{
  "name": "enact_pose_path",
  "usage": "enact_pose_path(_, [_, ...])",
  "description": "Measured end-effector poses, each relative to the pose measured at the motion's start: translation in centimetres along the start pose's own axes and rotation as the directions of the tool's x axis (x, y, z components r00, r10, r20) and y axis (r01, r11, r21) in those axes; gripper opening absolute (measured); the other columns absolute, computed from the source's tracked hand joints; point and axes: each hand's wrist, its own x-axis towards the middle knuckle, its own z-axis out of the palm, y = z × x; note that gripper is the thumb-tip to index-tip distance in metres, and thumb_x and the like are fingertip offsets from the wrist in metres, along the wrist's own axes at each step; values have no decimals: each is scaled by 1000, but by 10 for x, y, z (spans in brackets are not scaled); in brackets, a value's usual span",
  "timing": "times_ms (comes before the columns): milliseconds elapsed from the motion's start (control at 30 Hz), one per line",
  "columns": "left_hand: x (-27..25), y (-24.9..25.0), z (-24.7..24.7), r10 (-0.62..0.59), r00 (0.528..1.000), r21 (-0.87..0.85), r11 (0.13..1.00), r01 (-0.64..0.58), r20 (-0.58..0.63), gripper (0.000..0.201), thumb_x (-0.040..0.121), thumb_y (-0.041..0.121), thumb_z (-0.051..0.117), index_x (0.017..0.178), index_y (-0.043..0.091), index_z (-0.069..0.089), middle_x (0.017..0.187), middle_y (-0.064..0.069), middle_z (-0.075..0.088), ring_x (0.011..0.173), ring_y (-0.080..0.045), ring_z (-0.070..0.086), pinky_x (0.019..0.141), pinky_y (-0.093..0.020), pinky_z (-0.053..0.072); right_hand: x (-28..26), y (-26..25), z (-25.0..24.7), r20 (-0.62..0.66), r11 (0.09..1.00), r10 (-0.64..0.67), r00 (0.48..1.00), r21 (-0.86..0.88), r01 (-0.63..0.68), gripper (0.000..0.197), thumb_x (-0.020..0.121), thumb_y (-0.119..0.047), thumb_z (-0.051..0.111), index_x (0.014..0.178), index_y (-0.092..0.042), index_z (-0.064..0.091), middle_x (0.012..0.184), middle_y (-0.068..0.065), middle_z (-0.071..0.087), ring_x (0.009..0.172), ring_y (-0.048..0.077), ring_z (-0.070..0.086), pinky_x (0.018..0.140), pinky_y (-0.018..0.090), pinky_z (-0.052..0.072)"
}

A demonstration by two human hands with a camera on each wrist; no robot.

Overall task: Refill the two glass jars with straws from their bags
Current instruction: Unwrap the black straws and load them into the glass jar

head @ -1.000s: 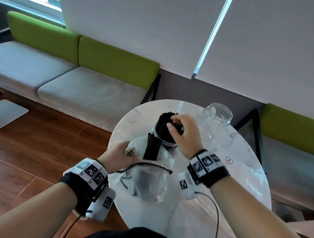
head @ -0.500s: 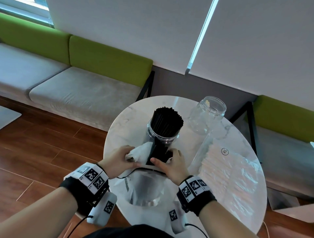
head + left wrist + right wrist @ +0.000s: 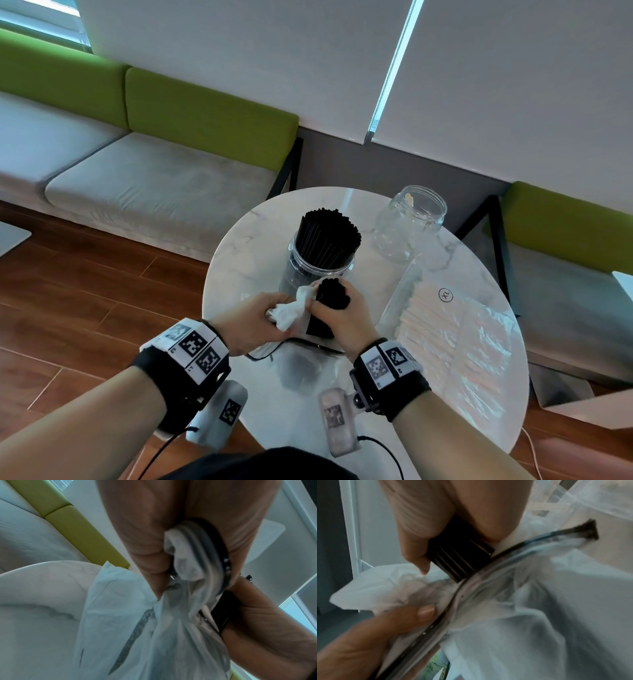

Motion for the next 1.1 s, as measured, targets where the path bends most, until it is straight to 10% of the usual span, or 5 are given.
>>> enact_pose_path(367, [9,-26,-4,-54,987,32,998,59,-151,30,59,21,57,79,-1,56,68,-8,52,64,-15,43,61,-30,38,8,-16,-14,-267,977,-109,958,148,152,17,79,13,64,87,0,57,77,8,70,78,14,66,80,26,50])
enact_pose_path(567, [10,-39,-1,-48,980,6,999,50,-193,16,60,19,56,65,11,44,62,-4,41,61,-16,35,56,-25,29,-9,12,-16,-66,962,-239,969,-154,227,36,73,-1,72,90,-28,55,82,9,69,78,14,65,78,25,53])
enact_pose_path(833, [-1,-56,18,-18,983,253,965,64,-180,66,63,34,61,122,39,33,126,0,43,99,-26,58,81,-45,54,-2,62,-18,-172,970,52,984,-228,-91,12,72,-19,76,73,-23,65,69,-10,69,69,8,65,70,32,56])
enact_pose_path(967, [-8,-53,34,303,951,771,620,-149,-60,73,70,22,70,129,39,31,146,5,22,136,-24,24,109,-49,28,1,81,-7,-244,947,170,955,-229,-227,14,75,-16,75,74,-14,61,61,-6,63,54,0,59,56,25,50])
enact_pose_path(1100, [-9,-74,49,-76,974,888,431,-159,211,71,85,47,56,143,41,16,157,7,-3,145,-24,-9,111,-60,0,17,85,-3,-275,938,196,941,-227,-262,17,69,-20,76,72,-13,61,68,0,65,65,16,62,64,36,54])
